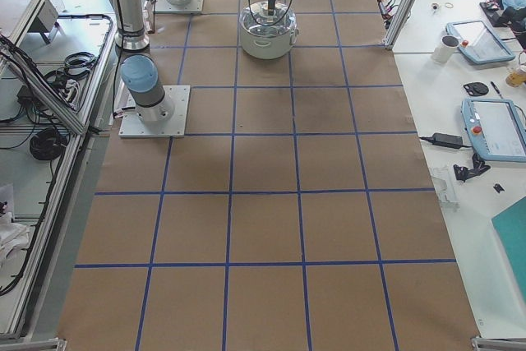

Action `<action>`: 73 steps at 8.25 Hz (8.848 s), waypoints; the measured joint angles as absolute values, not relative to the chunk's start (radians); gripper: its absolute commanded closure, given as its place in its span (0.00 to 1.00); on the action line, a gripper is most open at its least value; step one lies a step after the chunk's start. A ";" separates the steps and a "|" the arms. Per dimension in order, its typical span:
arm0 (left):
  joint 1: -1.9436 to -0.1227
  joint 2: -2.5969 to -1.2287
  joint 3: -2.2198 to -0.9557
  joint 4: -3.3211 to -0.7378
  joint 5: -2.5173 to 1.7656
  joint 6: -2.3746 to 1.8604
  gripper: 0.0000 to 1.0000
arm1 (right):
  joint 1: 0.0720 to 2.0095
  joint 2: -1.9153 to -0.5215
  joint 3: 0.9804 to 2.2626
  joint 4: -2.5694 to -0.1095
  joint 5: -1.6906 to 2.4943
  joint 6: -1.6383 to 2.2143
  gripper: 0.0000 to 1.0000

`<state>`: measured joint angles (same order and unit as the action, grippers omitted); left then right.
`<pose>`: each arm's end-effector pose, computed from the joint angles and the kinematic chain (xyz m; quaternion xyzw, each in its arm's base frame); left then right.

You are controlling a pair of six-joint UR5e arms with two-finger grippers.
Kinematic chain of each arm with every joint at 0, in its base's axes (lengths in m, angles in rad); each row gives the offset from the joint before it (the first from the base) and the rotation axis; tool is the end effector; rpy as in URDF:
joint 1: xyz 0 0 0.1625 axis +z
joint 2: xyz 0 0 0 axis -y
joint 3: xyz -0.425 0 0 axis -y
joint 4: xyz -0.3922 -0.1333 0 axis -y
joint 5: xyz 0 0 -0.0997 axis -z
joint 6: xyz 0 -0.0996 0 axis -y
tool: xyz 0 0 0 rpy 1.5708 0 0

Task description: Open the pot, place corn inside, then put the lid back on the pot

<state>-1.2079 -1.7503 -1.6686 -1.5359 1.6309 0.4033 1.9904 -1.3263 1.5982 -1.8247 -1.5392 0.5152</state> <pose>0.0677 -0.5370 0.3529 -0.0237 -0.9919 -0.1232 0.0175 0.3603 -0.4728 0.3682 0.0479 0.9987 0.0151 0.0100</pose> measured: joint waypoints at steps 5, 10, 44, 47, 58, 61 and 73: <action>-1.207 -1.922 -1.706 -1.494 1.637 0.430 0.00 | 2.028 -1.299 1.615 -1.852 -1.532 0.576 0.14; -1.207 -2.047 -1.709 -1.442 1.639 0.428 0.30 | 2.031 -1.296 1.615 -1.847 -1.533 0.580 0.44; -1.881 -1.946 -1.563 -1.405 1.352 -0.204 0.00 | 1.617 -1.598 1.574 -1.497 -1.552 0.106 1.00; -1.870 -1.928 -1.553 -1.425 1.442 -0.161 0.00 | 1.618 -1.598 1.574 -1.497 -1.552 0.106 1.00; -1.551 -1.725 -1.332 -1.587 1.613 -0.051 0.00 | 1.981 -1.372 1.574 -1.783 -1.547 0.555 1.00; -1.557 -1.688 -1.350 -1.597 1.610 -0.049 0.00 | 2.020 -1.334 1.576 -1.812 -1.549 0.588 1.00; -1.565 -1.667 -1.402 -1.612 1.608 -0.055 0.00 | 2.061 -1.291 1.592 -1.830 -1.591 0.593 1.00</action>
<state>-1.5646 -1.6672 -1.4015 -1.6118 1.6083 -0.0548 2.0606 -1.2909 1.5923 -1.8301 -1.5910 0.5930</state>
